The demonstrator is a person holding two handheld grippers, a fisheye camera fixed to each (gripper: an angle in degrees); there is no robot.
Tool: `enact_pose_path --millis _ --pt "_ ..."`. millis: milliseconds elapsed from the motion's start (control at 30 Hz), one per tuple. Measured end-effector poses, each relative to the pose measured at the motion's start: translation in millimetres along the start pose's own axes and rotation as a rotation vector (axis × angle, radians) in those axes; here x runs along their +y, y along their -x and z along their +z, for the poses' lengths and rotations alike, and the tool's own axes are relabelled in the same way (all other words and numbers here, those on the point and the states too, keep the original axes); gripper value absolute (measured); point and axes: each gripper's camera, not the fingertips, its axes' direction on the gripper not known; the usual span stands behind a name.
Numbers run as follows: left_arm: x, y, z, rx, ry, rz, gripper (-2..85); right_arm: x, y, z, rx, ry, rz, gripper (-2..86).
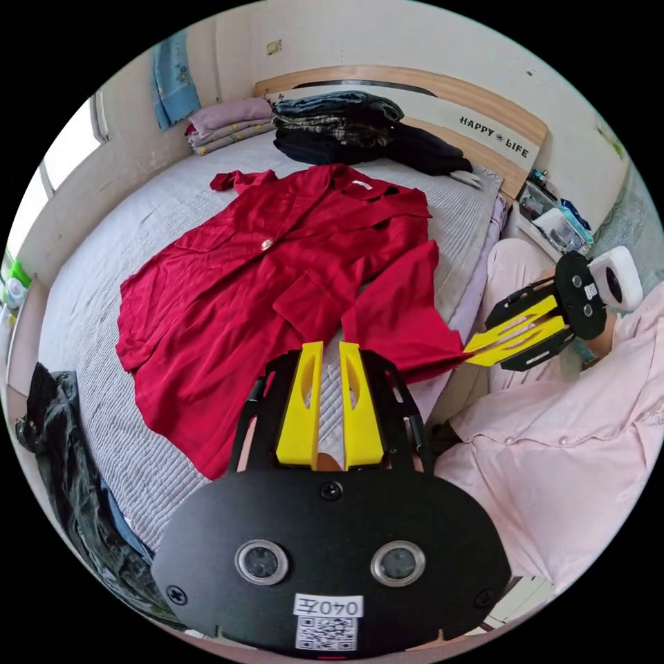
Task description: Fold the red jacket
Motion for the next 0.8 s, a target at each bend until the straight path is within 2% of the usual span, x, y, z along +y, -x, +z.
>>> enact_pose_path --millis 233,400,567,633,700,800 --pt "-65 -42 -19 0.09 -0.171 0.187 -1.4 25 -27 -96 -0.151 -0.135 -0.076 -1.0" --pt "-104 -99 19 0.149 -0.118 0.32 -1.5 36 -56 -140 -0.176 -0.216 -0.059 -1.0" --pt "-108 -132 49 0.205 -0.034 0.368 -1.4 41 -112 -173 -0.188 -0.344 -0.017 -0.9" --pt "-108 -129 52 0.19 -0.045 0.311 -1.3 38 -142 -180 -0.175 -0.383 0.007 -0.9" --pt "-108 -99 44 0.031 -0.092 0.066 -1.0 32 -179 -180 -0.148 -0.409 0.051 -0.9" --pt "-95 -56 18 -0.036 -0.163 -0.159 -0.9 11 -251 -165 -0.132 -0.407 0.115 -1.0"
